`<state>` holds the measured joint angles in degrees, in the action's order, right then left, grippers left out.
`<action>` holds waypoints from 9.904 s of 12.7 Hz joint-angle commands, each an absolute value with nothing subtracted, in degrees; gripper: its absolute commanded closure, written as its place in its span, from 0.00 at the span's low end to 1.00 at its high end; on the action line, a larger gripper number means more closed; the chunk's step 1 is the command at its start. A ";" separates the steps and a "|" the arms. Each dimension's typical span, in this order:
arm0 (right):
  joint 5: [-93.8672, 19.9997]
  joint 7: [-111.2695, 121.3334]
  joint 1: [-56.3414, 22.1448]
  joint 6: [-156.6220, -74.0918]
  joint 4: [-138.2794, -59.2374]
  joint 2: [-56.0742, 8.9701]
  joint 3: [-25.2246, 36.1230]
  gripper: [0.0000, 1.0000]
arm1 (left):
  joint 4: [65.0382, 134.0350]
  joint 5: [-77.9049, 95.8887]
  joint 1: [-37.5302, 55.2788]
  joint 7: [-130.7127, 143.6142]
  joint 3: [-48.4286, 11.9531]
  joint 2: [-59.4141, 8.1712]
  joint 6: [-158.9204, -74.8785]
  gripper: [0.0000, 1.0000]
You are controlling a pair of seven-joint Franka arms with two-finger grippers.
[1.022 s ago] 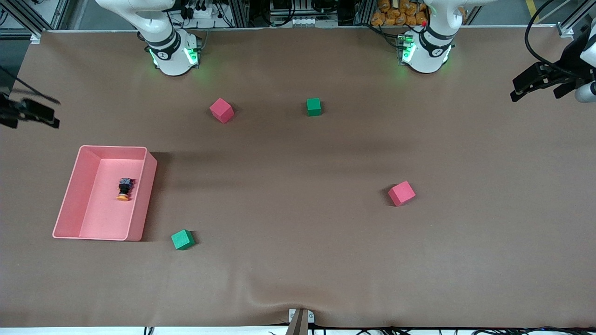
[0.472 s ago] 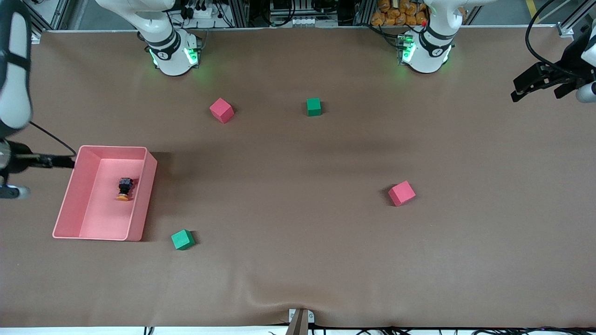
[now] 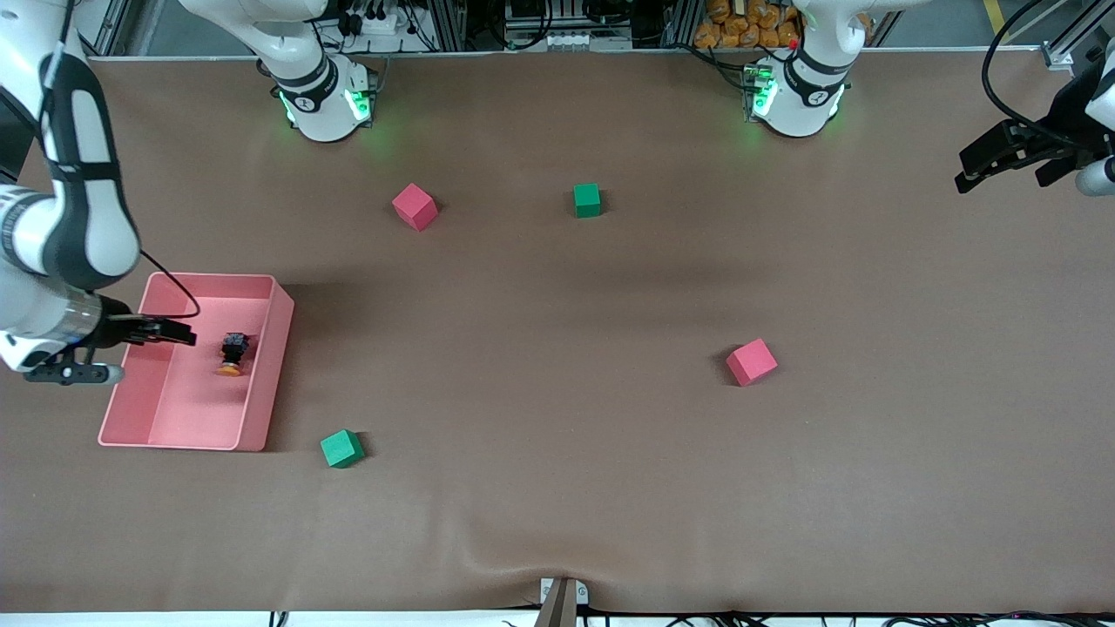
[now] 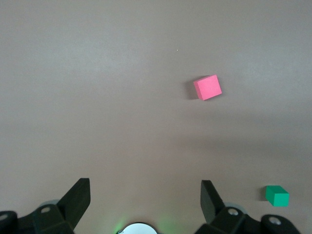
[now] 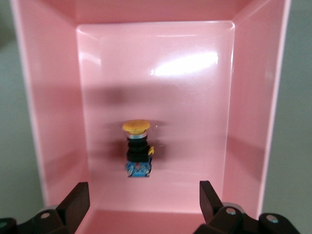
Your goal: Place and upright button with both arms
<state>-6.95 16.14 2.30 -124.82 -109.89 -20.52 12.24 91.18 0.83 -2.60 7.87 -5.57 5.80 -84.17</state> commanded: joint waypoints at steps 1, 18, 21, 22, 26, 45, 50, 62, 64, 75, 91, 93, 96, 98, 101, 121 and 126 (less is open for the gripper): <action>-8.35 17.93 2.46 -130.32 -111.62 -23.10 12.04 0.00 | 90.70 -0.26 -2.81 7.38 -5.98 5.62 -84.46 0.00; -16.35 21.26 1.84 -140.45 -110.92 -34.36 11.69 0.45 | 90.79 -0.26 -2.99 7.38 -5.80 6.06 -84.11 0.00; -16.26 24.42 1.85 -139.66 -109.69 -34.98 11.78 1.00 | 90.88 -0.26 -2.99 7.38 -5.80 6.06 -84.02 0.00; -16.17 25.83 1.93 -139.48 -109.08 -34.89 11.86 1.00 | 90.79 -0.26 -2.99 7.38 -5.80 6.06 -84.02 0.00; -16.00 25.49 1.76 -120.31 -96.90 -34.28 14.40 1.00 | 90.97 -0.26 -2.99 7.38 -5.89 6.06 -83.85 0.00; -15.29 -25.30 -31.79 -130.06 -66.81 -51.75 -4.49 1.00 | 90.97 -0.26 -2.90 7.38 -5.98 6.06 -83.23 0.00; -5.20 -34.09 -39.54 -130.17 -61.52 -59.50 -4.31 1.00 | 91.14 0.09 -2.29 7.47 -6.15 5.45 -83.23 0.00; -1.58 -35.33 -33.94 -122.46 -57.40 -55.65 -7.29 0.00 | 90.35 0.35 -0.09 12.83 -18.81 -8.87 -87.36 0.00; -1.58 -35.25 -28.51 -117.62 -57.39 -51.43 -9.05 0.00 | 90.26 0.62 1.40 12.92 -18.90 -11.94 -87.45 0.00; -0.88 -23.03 1.57 -84.84 -57.48 -29.56 -13.89 0.00 | 82.18 1.41 10.45 20.48 -18.90 -27.76 -91.57 0.00; 0.79 -10.90 -1.49 -90.88 -93.26 6.25 5.89 0.00 | 71.02 2.20 24.43 30.85 -17.32 -50.44 -112.67 0.16; 0.88 -10.81 -1.41 -90.88 -90.81 4.23 5.98 0.00 | 71.10 2.11 24.70 30.85 -17.31 -51.41 -112.94 0.21; 1.14 -10.98 -1.58 -83.35 -79.93 -2.35 5.98 0.00 | 71.10 2.11 25.75 31.11 -17.31 -52.73 -115.13 0.24; 0.97 -10.81 -1.67 -81.21 -78.31 -3.34 6.15 0.00 | 71.10 2.11 26.01 31.20 -17.31 -53.00 -115.66 0.25; 0.18 -10.99 -1.67 -81.30 -78.75 -3.08 7.29 0.00 | 71.28 1.67 26.63 31.03 -17.23 -53.79 -115.66 0.25; 0.35 -10.90 -0.09 -85.43 -86.75 2.73 4.66 0.00 | 71.81 1.23 29.00 46.55 -15.03 -49.84 -115.58 1.00; 0.79 -10.90 0.00 -85.43 -86.66 2.64 4.57 0.00 | 71.54 -12.36 33.57 70.97 -14.76 -48.43 -116.45 1.00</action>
<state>-0.21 -11.43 -1.08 -85.25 -85.77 1.43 5.65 70.99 -7.63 30.86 62.85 -15.93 -49.43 -115.79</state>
